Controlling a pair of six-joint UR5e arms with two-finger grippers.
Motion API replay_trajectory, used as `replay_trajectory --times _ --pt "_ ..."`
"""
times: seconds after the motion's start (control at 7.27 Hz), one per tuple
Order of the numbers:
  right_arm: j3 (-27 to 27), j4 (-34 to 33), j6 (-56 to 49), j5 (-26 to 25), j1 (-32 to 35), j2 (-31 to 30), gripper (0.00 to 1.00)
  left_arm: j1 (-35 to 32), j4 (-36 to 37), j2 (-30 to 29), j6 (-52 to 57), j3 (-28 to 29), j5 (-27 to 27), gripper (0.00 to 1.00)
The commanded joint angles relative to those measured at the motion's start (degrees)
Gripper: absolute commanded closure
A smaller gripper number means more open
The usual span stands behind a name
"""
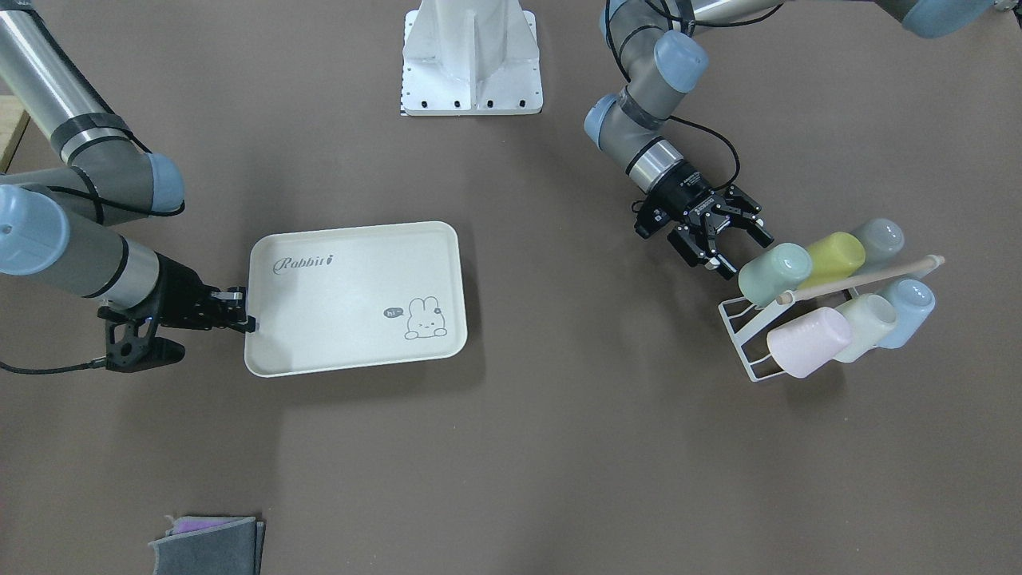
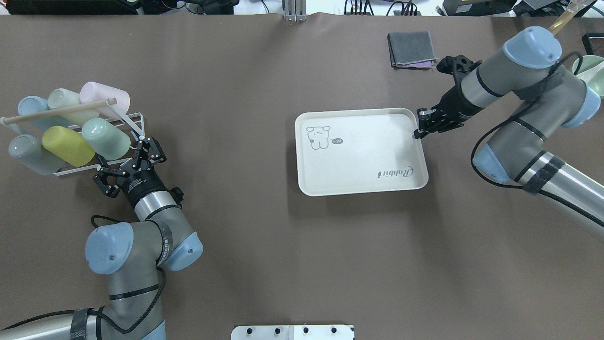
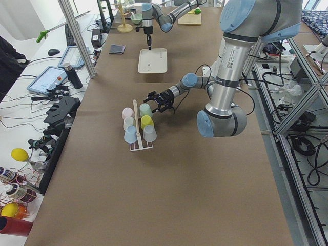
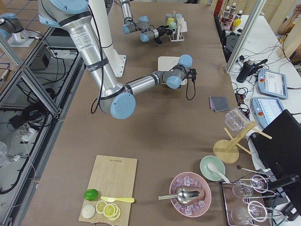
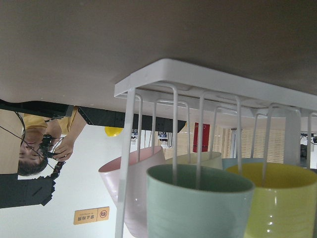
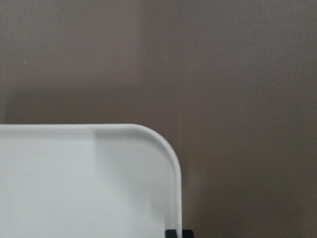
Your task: Pick up and place green cup on tray
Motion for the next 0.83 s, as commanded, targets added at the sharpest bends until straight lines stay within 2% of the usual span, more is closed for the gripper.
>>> replay_trajectory --times 0.0,0.28,0.69 --pt "0.05 -0.31 6.38 -8.7 -6.88 4.22 1.0 -1.11 -0.26 0.16 -0.05 1.28 0.08 0.03" --pt "0.58 -0.31 10.16 -9.17 -8.83 4.85 1.0 -1.11 -0.43 0.25 -0.05 1.73 0.17 0.03" --pt "0.58 -0.31 9.4 -9.35 -9.27 3.98 1.0 -1.55 -1.84 0.34 -0.05 3.05 0.26 0.03"
